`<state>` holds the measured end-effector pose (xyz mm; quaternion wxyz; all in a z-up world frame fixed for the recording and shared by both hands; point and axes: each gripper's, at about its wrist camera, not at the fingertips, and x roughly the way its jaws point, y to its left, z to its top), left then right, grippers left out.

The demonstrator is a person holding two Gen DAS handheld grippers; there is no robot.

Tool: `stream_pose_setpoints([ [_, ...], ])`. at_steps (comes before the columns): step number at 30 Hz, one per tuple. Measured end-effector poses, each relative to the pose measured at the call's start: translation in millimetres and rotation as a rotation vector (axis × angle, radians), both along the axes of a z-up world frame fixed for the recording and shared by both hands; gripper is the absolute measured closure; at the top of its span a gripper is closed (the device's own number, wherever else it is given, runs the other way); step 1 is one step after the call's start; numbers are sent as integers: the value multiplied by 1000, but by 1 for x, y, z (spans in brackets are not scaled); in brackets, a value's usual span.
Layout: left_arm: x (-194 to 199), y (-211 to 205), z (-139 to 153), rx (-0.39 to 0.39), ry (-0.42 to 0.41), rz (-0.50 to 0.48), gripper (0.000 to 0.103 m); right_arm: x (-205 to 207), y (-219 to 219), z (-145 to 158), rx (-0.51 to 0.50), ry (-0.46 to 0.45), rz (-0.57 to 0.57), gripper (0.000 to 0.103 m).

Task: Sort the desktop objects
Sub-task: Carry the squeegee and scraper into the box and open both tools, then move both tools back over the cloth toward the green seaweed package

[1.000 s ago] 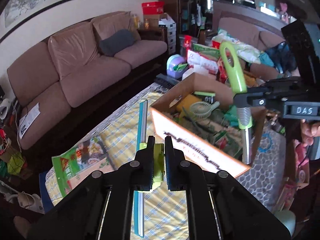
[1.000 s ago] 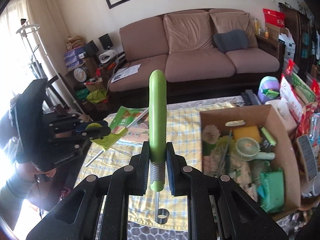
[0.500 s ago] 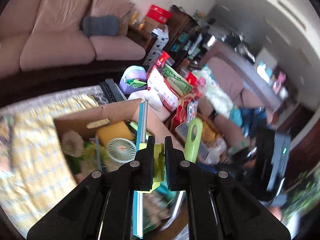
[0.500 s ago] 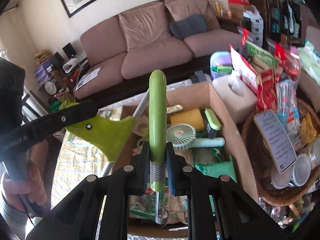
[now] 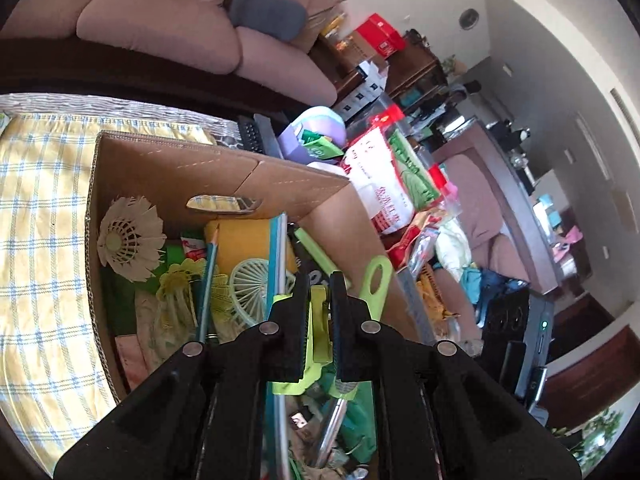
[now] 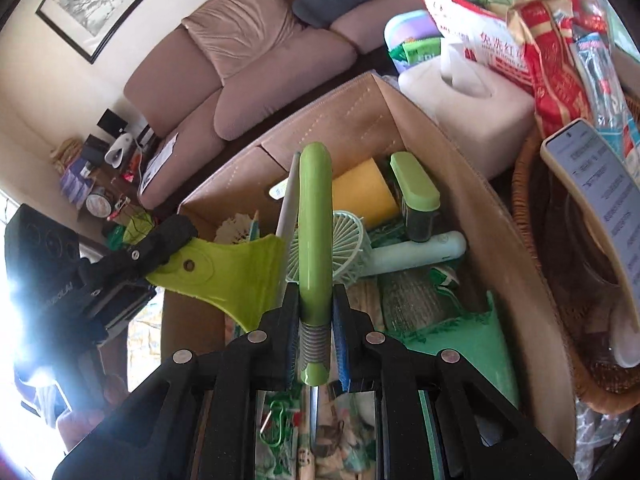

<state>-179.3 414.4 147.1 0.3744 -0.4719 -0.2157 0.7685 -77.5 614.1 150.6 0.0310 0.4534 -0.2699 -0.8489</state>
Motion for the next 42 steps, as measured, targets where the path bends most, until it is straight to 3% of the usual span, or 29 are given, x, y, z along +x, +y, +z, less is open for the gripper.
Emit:
stream_pose_setpoints([
  [6,4,8,7,-119,69,-25,92,-11,-3,-18,53,-68,-39,86],
  [8,7,9,9,-161,83,-26,85,-11,0,-23,56,-99,-56,86],
  [10,7,8,8,-189,78,-26,59,-11,2,-22,70,-106,-64,85],
  [14,9,2,10,-216,85,-9,47,-4,3,-9,135,-90,-91,82],
  [19,16,-3,26,-272,152,7,19,3,0,6,149,-65,-90,75],
  [23,25,-9,49,-314,240,11,16,10,-8,18,169,-53,-76,69],
  [26,29,-12,62,-327,254,-11,16,13,-14,24,173,-46,-66,67],
  [29,36,-13,68,-373,248,-34,9,19,-22,29,196,-49,-52,56],
  [31,42,-17,69,-392,244,-35,1,23,-27,29,199,-52,-51,39],
  [34,52,-28,69,-409,241,-10,0,34,-31,29,194,-57,-65,16],
  [40,73,-48,68,-455,231,-26,0,56,-44,38,249,-57,-69,0],
  [42,83,-57,69,-475,238,-31,0,63,-50,44,267,-47,-59,0],
])
